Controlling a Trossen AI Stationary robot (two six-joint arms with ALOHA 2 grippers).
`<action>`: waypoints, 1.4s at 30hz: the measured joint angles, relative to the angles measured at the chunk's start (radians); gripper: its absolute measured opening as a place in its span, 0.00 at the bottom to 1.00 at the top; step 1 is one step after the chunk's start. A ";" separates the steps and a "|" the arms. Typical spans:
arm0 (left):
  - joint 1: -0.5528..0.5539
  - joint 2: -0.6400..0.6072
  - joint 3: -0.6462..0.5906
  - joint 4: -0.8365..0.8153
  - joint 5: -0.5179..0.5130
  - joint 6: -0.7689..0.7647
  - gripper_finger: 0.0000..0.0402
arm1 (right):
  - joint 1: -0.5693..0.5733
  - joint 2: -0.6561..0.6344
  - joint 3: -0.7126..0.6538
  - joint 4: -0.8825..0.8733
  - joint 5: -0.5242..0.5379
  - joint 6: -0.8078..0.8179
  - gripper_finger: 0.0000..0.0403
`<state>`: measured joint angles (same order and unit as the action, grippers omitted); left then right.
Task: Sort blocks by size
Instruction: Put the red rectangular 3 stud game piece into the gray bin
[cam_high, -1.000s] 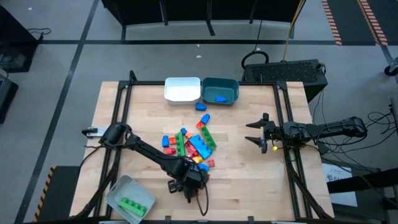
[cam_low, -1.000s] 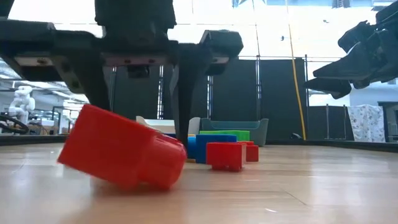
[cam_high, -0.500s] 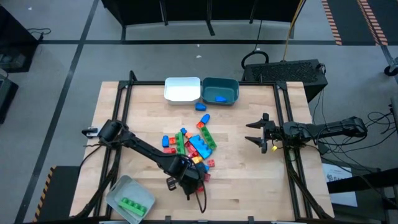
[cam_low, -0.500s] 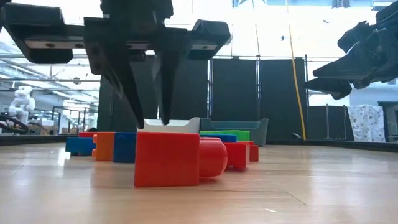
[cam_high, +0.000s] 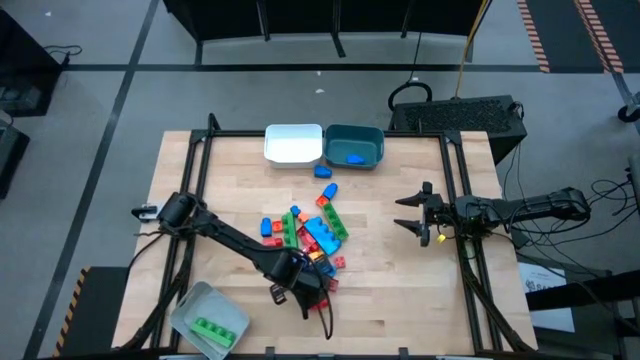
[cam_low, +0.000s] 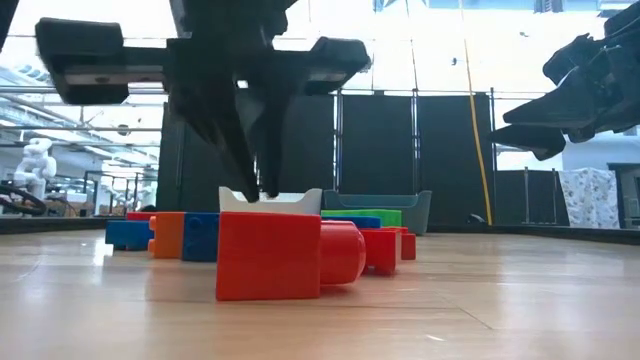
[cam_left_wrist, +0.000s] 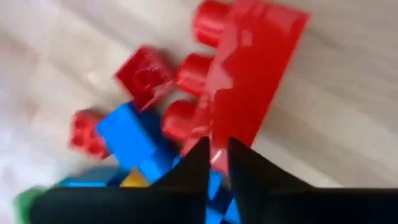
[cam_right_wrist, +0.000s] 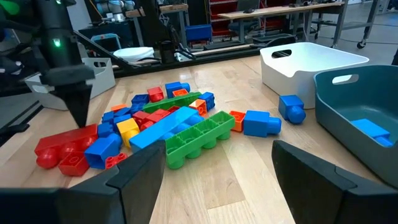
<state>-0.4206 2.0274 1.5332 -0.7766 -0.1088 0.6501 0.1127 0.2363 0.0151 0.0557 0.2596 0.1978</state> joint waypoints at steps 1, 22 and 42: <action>0.000 0.000 0.013 -0.009 -0.016 -0.012 0.20 | 0.000 0.000 0.000 0.000 0.000 0.000 0.69; 0.002 0.029 0.052 0.004 0.001 -0.013 0.76 | 0.000 0.000 0.000 0.000 0.000 -0.008 0.69; 0.015 0.064 -0.002 0.108 0.187 0.092 0.76 | 0.000 0.001 0.000 0.000 0.000 -0.008 0.69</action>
<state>-0.4053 2.0912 1.5314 -0.6685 0.0780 0.7426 0.1127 0.2371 0.0151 0.0559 0.2596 0.1898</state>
